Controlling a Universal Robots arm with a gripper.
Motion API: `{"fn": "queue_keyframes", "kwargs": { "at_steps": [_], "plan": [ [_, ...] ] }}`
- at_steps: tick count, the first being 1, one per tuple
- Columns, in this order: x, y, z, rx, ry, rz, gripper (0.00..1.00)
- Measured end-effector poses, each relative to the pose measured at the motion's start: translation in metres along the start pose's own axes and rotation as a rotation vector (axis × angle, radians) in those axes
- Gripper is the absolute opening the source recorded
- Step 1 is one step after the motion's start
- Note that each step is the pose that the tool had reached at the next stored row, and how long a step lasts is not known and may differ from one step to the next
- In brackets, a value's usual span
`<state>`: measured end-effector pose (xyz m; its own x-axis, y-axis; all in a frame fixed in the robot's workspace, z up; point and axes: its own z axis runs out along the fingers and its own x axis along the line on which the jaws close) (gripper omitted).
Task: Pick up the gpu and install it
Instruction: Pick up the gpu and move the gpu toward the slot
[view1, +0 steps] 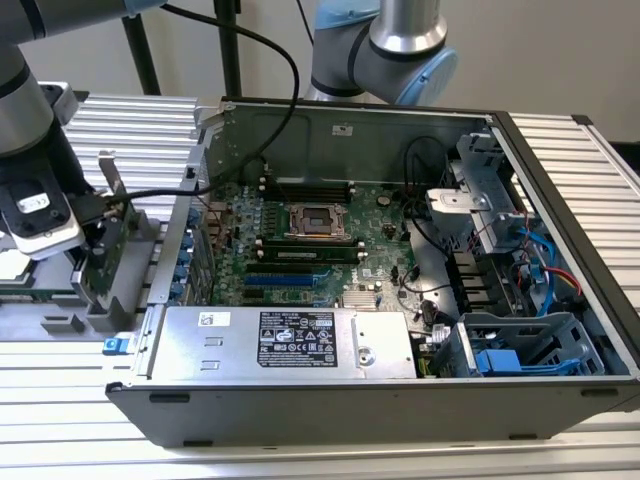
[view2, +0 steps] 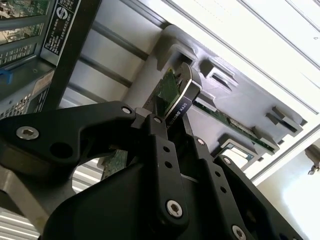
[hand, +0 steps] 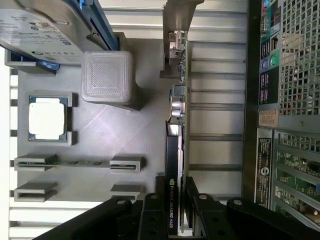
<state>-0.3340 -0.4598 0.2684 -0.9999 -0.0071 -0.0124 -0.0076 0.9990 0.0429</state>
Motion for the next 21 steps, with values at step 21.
{"fn": "queue_keyframes", "kwargs": {
  "at_steps": [21],
  "plan": [
    [-0.0003,0.0003,-0.0093,-0.0001,-0.0001,0.000,0.00]
  ]
}}
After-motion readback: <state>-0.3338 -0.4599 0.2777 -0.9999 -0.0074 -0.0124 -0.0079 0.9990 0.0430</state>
